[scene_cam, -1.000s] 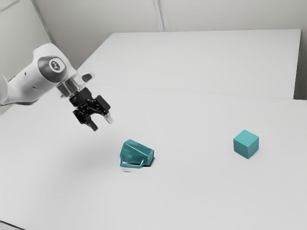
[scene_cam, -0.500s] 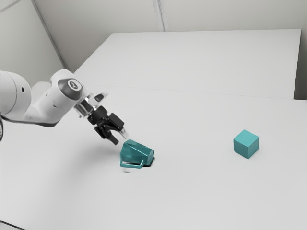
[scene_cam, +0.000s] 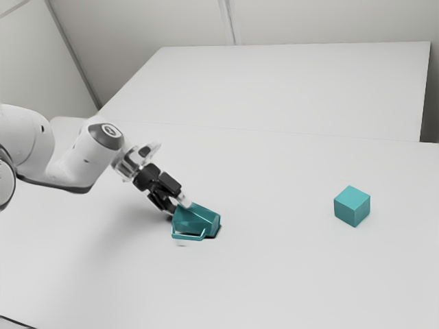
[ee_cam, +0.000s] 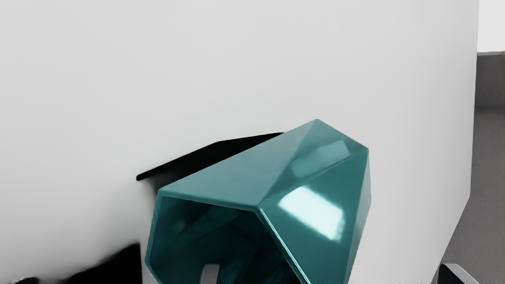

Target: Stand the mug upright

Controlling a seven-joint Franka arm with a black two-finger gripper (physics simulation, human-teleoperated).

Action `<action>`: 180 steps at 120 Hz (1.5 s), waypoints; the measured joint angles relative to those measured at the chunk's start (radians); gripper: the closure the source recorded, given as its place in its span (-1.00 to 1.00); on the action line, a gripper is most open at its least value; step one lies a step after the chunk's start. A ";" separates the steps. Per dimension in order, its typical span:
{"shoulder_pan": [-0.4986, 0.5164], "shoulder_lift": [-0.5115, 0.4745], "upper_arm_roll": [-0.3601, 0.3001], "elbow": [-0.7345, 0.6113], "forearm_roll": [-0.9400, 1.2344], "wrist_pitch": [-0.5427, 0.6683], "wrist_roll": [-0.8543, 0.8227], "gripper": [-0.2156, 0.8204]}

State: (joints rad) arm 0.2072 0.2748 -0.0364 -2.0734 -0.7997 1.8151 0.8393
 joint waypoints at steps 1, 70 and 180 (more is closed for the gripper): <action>0.002 0.002 0.000 0.000 -0.001 -0.003 0.002 -0.58; 0.015 0.015 -0.004 0.001 -0.045 -0.070 0.102 0.44; -0.005 -0.162 -0.167 0.000 0.353 0.134 0.068 0.88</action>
State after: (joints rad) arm 0.2023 0.1128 -0.2032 -2.0734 -0.4464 1.9494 0.9070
